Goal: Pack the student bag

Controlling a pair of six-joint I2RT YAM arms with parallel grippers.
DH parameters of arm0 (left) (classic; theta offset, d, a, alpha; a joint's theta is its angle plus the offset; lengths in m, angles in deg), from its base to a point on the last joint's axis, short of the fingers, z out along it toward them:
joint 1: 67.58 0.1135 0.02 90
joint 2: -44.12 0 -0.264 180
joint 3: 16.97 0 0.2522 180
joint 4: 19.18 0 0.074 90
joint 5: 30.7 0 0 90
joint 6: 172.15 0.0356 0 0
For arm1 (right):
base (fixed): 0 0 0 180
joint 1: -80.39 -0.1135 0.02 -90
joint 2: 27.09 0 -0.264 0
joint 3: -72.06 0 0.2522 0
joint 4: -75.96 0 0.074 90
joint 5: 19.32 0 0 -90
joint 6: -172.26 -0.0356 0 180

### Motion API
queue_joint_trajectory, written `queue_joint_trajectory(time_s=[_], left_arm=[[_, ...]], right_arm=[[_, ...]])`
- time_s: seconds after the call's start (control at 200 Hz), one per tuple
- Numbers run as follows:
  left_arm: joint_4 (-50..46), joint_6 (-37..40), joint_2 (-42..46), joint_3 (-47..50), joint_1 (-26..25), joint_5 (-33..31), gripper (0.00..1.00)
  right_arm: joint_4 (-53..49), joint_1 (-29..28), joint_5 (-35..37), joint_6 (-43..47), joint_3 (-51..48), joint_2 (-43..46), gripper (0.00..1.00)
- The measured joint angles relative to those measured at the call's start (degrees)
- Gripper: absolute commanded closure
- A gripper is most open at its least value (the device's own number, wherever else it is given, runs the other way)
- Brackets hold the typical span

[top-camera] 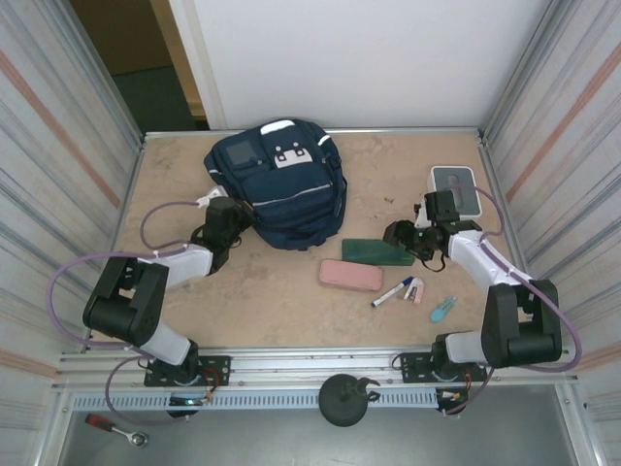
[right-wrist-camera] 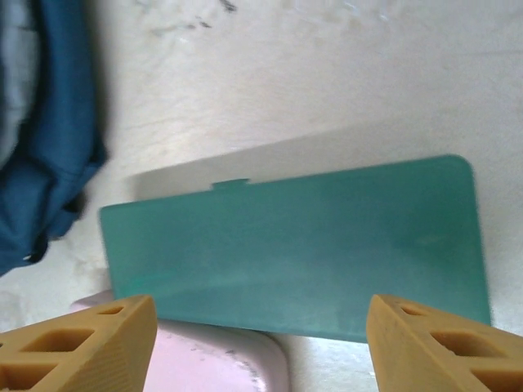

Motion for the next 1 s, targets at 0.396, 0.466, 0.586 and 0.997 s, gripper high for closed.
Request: queue_joint_trajectory(time_s=[0.396,0.466,0.586,0.997], left_arm=[[3.17,-0.04,0.61,5.29,-1.90,-0.70,1.00],[3.26,-0.04,1.44,6.16,-2.08,-0.57,1.00],[3.23,-0.04,2.56,7.26,-2.51,-0.04,1.00],[-3.80,1.60,-3.39,-0.37,-10.60,1.73,0.80]], right_arm=[[15.30,-11.63,-1.44,-8.85,19.39,-21.42,0.24],[17.18,-12.79,-1.79,-10.43,24.37,-28.22,0.27],[18.82,-14.60,-3.39,-12.61,33.68,-39.06,0.36],[16.22,-13.92,-4.63,-13.57,62.07,-57.81,0.31]])
